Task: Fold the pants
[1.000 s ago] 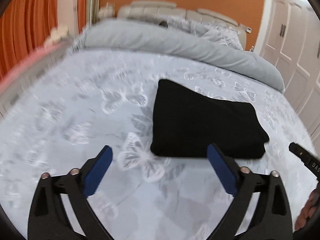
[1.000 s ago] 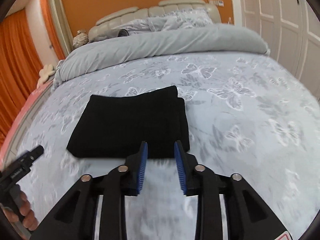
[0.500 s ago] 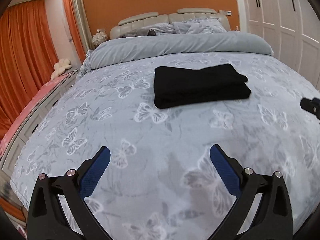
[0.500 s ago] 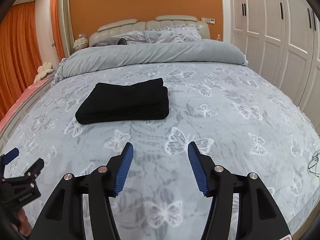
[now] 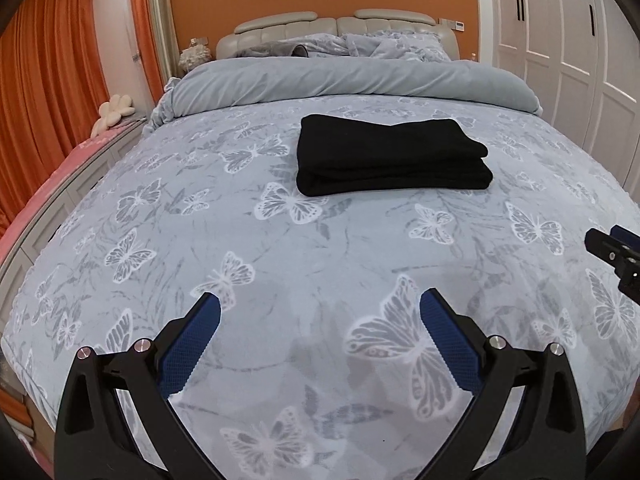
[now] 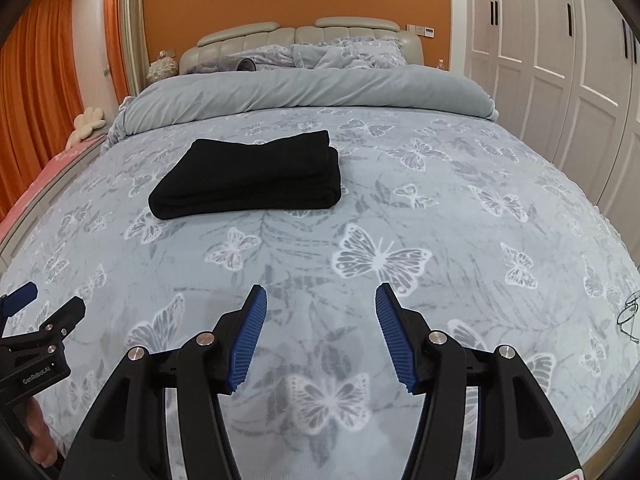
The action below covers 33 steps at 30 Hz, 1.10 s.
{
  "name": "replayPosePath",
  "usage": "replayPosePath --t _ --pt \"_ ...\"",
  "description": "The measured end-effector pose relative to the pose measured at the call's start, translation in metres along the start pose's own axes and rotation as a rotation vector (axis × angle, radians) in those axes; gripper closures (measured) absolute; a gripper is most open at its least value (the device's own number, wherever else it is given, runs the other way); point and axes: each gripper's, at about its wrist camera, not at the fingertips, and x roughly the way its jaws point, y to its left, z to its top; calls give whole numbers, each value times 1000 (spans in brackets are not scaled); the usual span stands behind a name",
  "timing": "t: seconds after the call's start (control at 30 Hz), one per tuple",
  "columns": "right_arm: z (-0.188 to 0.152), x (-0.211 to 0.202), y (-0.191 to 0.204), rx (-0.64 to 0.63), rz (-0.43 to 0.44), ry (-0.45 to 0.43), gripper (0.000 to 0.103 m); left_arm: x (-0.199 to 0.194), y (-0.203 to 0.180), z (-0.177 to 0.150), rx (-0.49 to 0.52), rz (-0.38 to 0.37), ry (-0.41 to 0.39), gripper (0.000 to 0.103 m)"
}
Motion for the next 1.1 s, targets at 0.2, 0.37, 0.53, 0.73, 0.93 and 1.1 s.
replayPosePath --t 0.2,0.37,0.53,0.73,0.93,1.1 --pt "1 1 4 -2 11 5 47 -1 1 3 -19 -60 6 5" --pt "2 2 8 -9 14 3 47 0 0 5 -21 -50 0 5" --pt "1 2 9 -10 15 3 47 -6 -4 7 -7 -42 -32 5" --pt "0 2 10 -11 18 4 47 -8 -5 8 -5 -28 -54 5" --pt "0 2 14 -13 25 6 47 -10 -5 9 -6 -23 -64 5" --pt "1 2 17 -15 31 8 47 -11 -4 9 -18 -30 -62 5"
